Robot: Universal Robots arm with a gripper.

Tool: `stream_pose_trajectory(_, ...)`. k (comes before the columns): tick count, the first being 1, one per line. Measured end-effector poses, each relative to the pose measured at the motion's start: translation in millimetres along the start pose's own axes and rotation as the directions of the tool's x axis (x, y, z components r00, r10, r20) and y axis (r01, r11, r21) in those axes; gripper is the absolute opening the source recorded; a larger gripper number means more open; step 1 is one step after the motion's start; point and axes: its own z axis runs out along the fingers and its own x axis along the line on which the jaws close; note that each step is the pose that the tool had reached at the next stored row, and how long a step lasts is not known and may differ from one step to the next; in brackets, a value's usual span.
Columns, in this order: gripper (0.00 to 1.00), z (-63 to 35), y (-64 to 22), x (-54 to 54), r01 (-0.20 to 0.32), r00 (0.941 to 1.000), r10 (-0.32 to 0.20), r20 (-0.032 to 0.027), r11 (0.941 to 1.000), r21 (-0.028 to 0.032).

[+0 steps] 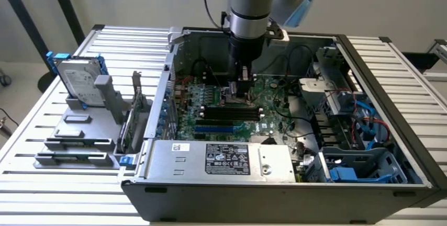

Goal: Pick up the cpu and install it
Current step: 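Place the cpu into insertion slot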

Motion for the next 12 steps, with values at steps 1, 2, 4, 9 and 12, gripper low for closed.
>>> stream_pose_trajectory(1,0.55,0.4,-0.2,0.0,-0.012,0.9999,0.012,0.0002,0.9999,-0.0005)
stream_pose_trajectory(2,0.55,0.9,-0.5,0.0,-0.022,0.9998,0.022,0.0003,0.9998,-0.0009)
stream_pose_trajectory(4,0.55,1.5,-2.6,-0.1,-0.034,0.9994,0.034,0.0005,0.9994,-0.0014)
stream_pose_trajectory(9,0.55,2.4,-11.4,-0.1,-0.040,0.9992,0.040,0.0001,0.9992,-0.0038)
stream_pose_trajectory(12,0.55,3.7,-11.8,-0.2,-0.040,0.9992,0.040,0.0003,0.9992,-0.0077)
